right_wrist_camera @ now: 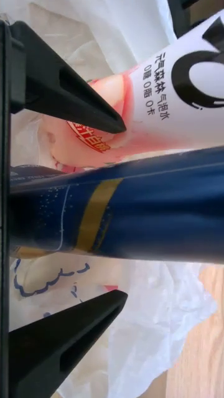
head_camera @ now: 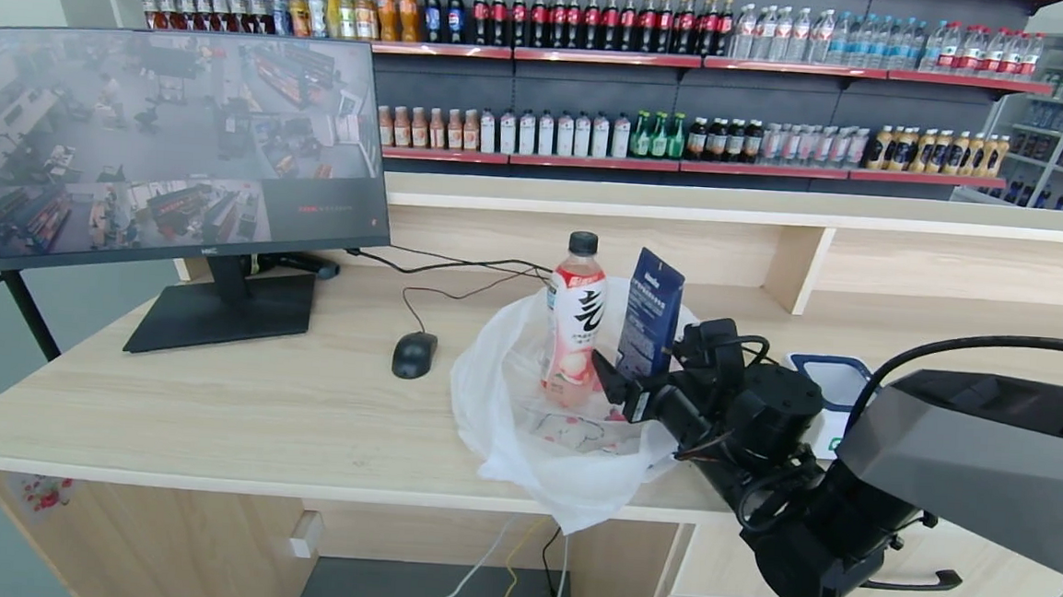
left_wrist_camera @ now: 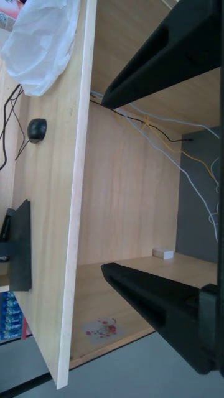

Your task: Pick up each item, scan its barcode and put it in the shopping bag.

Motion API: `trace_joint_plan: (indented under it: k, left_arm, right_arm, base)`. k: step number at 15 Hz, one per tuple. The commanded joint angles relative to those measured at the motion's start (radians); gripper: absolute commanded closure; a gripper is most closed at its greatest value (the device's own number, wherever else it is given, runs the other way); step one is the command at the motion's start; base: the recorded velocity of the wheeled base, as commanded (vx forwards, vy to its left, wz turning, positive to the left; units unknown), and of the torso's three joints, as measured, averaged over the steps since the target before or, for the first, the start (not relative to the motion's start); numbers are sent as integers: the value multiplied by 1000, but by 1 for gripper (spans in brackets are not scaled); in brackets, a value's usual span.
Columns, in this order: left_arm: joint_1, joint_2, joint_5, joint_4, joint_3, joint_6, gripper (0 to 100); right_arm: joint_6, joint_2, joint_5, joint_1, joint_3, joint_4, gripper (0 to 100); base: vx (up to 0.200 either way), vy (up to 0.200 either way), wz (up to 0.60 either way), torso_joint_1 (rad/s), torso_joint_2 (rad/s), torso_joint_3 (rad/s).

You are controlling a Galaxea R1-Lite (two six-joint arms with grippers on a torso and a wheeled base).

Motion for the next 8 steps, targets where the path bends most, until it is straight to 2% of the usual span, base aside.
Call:
trace_joint_plan:
  k: [1,8]
  left_arm:
    - [0,0,0,0,0,0,0]
    - [0,0,0,0,0,0,0]
  right_arm:
    - [1,-43,0,1,10,-3,0]
    - [4,-264,0,3,117,-3,0]
  base:
    - [0,0,0,0,0,0]
    - [0,0,0,0,0,0]
